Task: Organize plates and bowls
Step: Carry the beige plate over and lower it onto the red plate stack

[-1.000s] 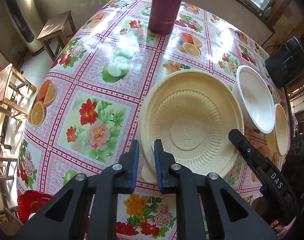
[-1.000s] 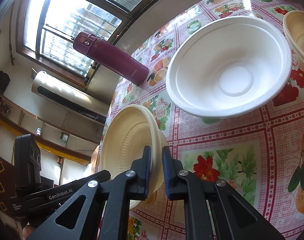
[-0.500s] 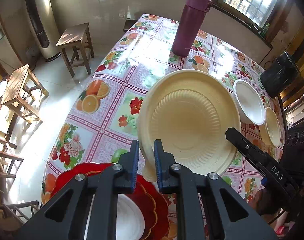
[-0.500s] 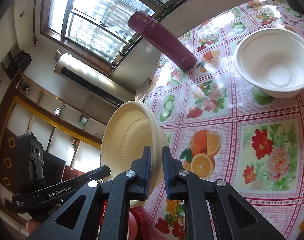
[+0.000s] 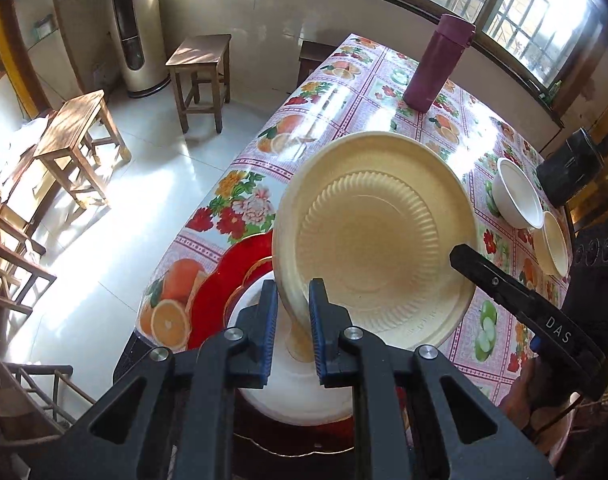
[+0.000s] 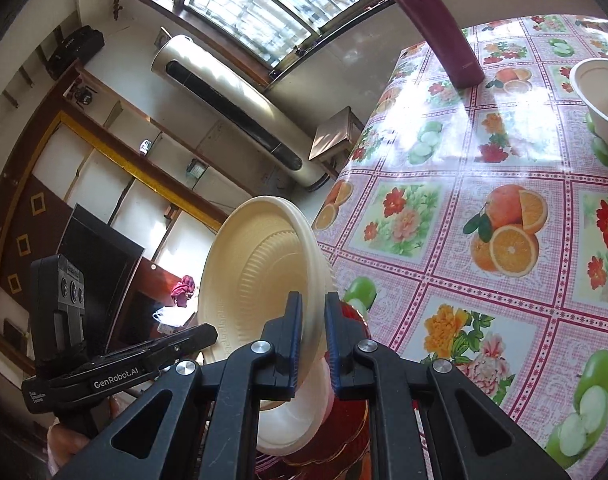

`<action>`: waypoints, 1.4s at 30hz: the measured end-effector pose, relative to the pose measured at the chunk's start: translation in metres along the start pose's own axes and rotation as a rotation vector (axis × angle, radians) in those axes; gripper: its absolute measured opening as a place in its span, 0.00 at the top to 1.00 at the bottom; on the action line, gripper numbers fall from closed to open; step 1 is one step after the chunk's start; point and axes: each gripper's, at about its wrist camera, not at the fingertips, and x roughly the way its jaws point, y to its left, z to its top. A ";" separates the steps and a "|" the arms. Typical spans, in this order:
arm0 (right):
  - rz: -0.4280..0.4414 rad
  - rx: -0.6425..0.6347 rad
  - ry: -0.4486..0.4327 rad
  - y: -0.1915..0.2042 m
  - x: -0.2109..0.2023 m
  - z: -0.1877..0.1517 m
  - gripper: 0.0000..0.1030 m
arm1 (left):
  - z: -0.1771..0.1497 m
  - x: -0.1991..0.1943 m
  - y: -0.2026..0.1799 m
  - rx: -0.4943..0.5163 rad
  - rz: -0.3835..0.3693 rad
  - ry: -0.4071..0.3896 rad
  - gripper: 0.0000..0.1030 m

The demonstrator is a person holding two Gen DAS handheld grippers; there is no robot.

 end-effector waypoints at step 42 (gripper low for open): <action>-0.054 -0.132 0.117 0.023 0.005 -0.043 0.76 | -0.050 -0.023 0.031 -0.006 -0.002 -0.033 0.78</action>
